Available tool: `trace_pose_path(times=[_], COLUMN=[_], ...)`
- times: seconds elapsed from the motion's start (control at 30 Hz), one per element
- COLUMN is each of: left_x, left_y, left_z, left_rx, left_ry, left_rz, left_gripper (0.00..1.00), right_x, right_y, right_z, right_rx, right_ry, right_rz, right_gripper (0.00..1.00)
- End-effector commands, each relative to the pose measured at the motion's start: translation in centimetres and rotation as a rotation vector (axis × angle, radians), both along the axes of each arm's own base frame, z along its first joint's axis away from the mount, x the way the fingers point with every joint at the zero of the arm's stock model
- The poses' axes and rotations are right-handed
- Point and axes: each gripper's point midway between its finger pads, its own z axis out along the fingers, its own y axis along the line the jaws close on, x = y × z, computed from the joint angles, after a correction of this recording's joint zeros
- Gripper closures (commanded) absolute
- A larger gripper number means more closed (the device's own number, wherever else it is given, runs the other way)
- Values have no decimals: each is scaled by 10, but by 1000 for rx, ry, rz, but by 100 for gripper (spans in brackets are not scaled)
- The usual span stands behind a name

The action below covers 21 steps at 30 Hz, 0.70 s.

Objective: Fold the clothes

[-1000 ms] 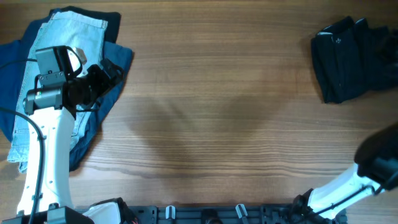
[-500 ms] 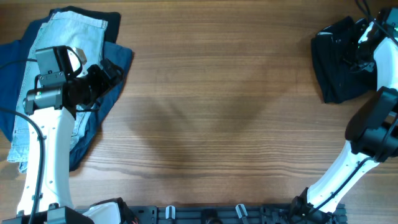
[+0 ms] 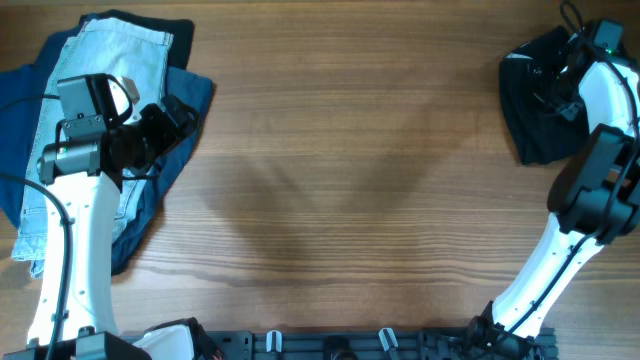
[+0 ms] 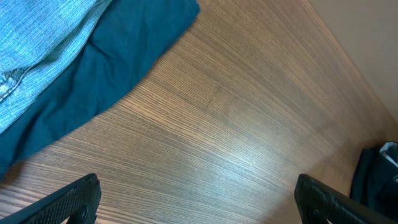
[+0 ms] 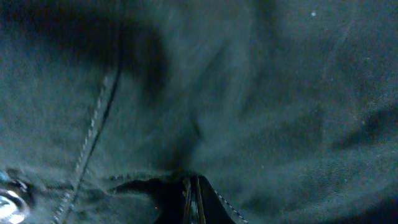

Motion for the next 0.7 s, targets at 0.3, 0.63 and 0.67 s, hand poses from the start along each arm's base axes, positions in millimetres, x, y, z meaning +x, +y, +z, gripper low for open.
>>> trace_pose_path(times=[0.3,0.63,0.67], left_x=[-1,-1,-1], left_y=[-1,0,0], left_z=[-5,-5,-5], left_rx=[17,17,17], left_ry=[10,9,9], left_rz=[-16,-15,-15], left_gripper=[0,0,0], right_x=[34,37,37], right_y=[1,-4,-3], right_z=[-11,35,51], right_rx=[47,16,3], right_ry=[-148,-215,-239], right_rz=[-262,-237,-205], right_gripper=[96,96,95])
